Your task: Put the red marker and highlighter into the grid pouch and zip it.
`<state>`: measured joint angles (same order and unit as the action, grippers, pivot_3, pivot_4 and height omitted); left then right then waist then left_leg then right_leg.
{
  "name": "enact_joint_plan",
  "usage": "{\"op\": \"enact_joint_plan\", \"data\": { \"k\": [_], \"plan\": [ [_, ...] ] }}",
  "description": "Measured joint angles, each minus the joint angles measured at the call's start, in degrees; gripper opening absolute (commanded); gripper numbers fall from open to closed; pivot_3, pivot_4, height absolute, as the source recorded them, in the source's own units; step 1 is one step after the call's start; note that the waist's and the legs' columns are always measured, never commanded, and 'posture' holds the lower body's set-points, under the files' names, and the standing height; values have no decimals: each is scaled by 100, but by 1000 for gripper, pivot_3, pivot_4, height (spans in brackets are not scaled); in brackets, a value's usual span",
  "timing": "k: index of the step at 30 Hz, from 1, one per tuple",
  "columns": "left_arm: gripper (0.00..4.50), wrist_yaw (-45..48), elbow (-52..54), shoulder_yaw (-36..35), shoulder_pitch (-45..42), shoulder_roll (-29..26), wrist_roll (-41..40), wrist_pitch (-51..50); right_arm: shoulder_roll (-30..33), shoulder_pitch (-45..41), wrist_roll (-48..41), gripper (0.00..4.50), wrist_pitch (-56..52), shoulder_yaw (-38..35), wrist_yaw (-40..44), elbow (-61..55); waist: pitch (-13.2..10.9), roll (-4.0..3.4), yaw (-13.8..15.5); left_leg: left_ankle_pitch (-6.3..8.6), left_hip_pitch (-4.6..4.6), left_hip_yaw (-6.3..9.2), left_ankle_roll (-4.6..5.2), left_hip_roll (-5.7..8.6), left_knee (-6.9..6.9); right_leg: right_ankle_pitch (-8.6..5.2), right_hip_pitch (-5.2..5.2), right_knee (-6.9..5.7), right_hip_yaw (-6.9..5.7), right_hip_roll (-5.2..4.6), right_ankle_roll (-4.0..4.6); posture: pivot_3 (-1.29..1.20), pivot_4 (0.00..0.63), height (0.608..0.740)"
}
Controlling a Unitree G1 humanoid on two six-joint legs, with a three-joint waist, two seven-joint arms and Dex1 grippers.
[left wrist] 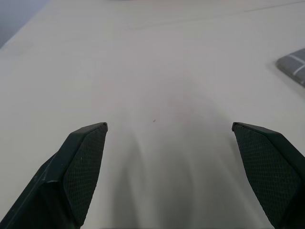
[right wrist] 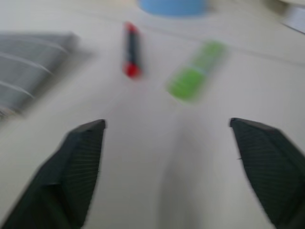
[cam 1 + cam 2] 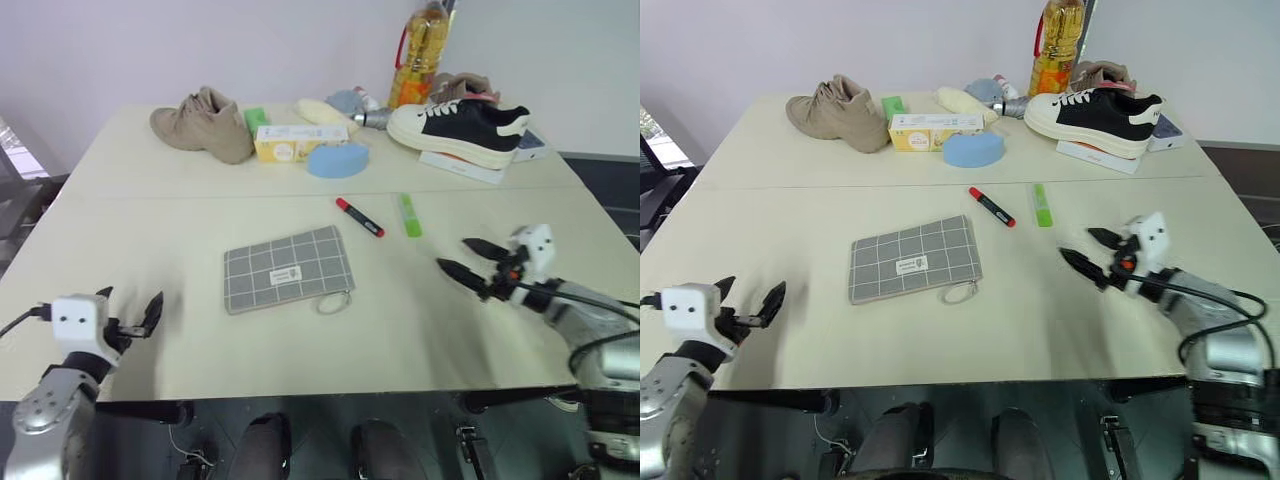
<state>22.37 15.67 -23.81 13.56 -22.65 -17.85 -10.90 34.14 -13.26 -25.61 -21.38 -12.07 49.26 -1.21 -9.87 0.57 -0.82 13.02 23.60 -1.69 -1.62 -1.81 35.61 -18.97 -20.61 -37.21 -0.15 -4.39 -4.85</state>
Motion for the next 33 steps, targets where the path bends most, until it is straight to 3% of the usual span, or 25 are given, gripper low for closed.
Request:
{"op": "enact_joint_plan", "data": {
  "k": [5,12,17,26,33],
  "plan": [
    [4500,0,6,509,-85,88,275,170,-534,-459,225,69,-209,872,-486,-518,1,1,18,0,26,0,0,1,0,10,-26,-1,-1,0,-18,0,150,740],
    [4500,93,-140,632,-240,-38,436,295,-1530,-898,970,22,-371,1932,-1392,-460,5,8,0,-4,67,1,-1,1,9,14,-76,-30,-3,7,-25,0,150,740],
    [4500,253,-341,634,-191,-367,616,579,-1837,-1140,1667,22,-629,2738,-1778,33,9,15,-15,-4,67,2,-1,1,19,14,-76,-37,-5,11,-26,0,150,740],
    [4500,747,-1027,757,-32,-1381,1512,2047,-2128,-1317,1850,22,-1061,2667,-2166,367,17,27,-13,-3,63,4,-2,1,26,5,-73,-44,-6,0,2,0,150,740],
    [4500,705,-2441,1857,-1473,-1878,2883,4220,-2180,-1319,1856,22,-1071,2633,-2162,400,23,25,-23,-4,62,-7,-1,2,19,13,-79,-44,-12,-20,14,0,150,740]
  ]
}}
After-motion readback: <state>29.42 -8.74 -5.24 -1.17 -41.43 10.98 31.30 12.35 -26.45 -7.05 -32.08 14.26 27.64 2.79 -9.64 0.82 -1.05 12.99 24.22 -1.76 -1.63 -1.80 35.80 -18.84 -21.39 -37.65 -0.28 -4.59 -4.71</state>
